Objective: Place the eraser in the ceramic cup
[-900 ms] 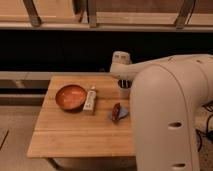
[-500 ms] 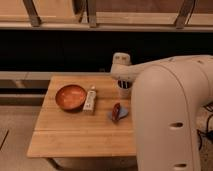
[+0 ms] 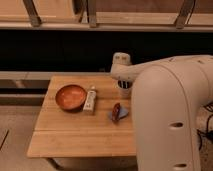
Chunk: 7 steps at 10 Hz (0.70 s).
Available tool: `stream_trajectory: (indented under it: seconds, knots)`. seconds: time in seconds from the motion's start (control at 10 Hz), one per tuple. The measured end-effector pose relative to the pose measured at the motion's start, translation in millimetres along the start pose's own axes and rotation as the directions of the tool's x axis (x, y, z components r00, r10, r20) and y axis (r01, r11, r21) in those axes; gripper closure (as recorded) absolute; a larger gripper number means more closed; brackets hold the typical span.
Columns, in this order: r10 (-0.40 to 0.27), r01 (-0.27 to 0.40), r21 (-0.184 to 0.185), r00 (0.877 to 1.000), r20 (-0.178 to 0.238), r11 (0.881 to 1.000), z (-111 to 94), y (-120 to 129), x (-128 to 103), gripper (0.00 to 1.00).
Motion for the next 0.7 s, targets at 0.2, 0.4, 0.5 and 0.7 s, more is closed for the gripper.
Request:
stream_trajectory:
  seconds: [0.2, 0.4, 0.5, 0.7]
  knots:
    - [0.0, 0.0, 0.0, 1.0, 0.0, 1.0, 0.1, 0.1, 0.1, 0.23]
    - [0.0, 0.0, 0.0, 1.0, -0.001, 1.0, 0.2, 0.1, 0.4, 0.2]
    - [0.0, 0.0, 0.0, 1.0, -0.001, 1.0, 0.2, 0.1, 0.3, 0.2]
    - [0.0, 0.0, 0.0, 1.0, 0.0, 1.0, 0.2, 0.0, 0.3, 0.2]
